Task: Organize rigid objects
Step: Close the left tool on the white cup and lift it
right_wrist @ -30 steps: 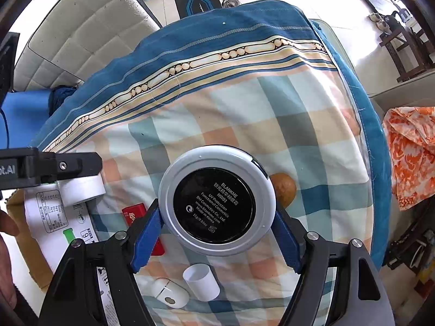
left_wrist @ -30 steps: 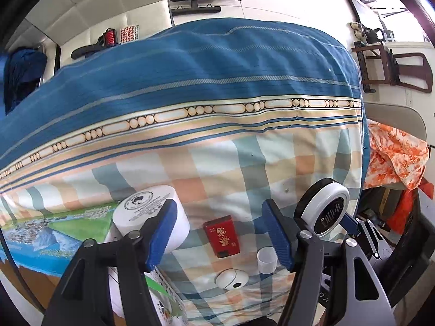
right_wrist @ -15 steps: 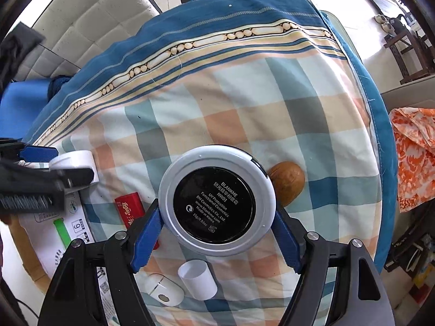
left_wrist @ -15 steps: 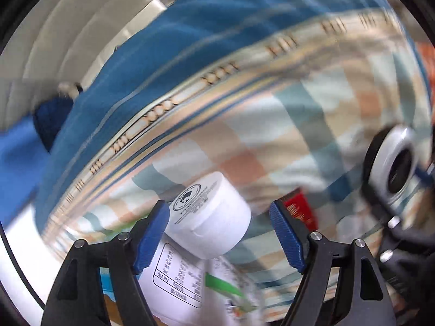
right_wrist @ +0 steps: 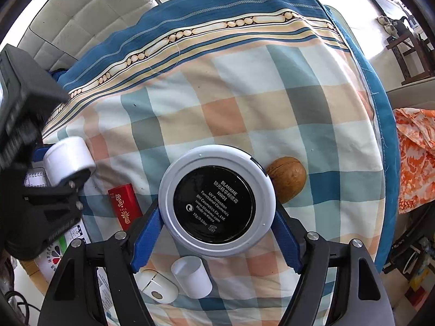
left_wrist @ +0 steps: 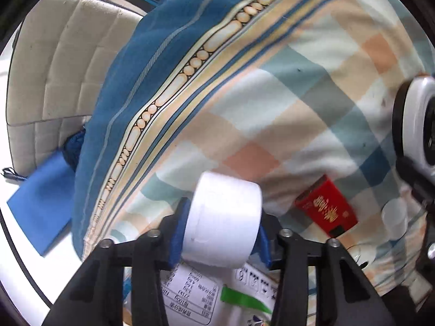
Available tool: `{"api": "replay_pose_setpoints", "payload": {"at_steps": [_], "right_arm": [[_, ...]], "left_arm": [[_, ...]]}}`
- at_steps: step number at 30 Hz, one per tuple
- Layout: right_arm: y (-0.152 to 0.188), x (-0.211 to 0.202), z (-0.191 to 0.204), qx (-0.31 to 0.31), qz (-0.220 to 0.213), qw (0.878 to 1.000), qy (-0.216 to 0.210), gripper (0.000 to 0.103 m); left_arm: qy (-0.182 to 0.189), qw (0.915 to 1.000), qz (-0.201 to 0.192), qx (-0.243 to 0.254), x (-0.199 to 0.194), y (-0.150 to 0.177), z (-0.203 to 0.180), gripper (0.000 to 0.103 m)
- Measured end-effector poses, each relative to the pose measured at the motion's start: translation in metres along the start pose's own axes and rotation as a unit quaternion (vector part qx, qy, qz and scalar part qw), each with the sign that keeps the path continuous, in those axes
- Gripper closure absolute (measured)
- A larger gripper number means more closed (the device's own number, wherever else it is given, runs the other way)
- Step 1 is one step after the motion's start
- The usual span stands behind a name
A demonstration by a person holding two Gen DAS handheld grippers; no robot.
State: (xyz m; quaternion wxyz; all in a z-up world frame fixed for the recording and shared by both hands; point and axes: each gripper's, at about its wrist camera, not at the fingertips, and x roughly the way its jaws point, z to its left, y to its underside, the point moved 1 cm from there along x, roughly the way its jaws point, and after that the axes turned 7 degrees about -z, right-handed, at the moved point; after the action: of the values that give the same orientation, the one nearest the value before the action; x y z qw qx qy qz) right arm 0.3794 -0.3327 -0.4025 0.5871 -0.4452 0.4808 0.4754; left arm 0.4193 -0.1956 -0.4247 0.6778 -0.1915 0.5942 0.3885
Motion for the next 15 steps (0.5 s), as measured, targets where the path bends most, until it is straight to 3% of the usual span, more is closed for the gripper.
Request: {"api": "replay_pose_setpoints", "payload": {"at_steps": [4,15], "right_arm": [[-0.001,0.002,0.000,0.001,0.001,1.000,0.000,0.024],[0.000,-0.006,0.004,-0.017,-0.018,1.000,0.017,0.025]], "left_arm": [[0.011,0.9997,0.022,-0.002,0.019,-0.001,0.000,0.064],[0.030,0.9958,-0.054,-0.068,-0.001,0.005,0.013,0.067]]}}
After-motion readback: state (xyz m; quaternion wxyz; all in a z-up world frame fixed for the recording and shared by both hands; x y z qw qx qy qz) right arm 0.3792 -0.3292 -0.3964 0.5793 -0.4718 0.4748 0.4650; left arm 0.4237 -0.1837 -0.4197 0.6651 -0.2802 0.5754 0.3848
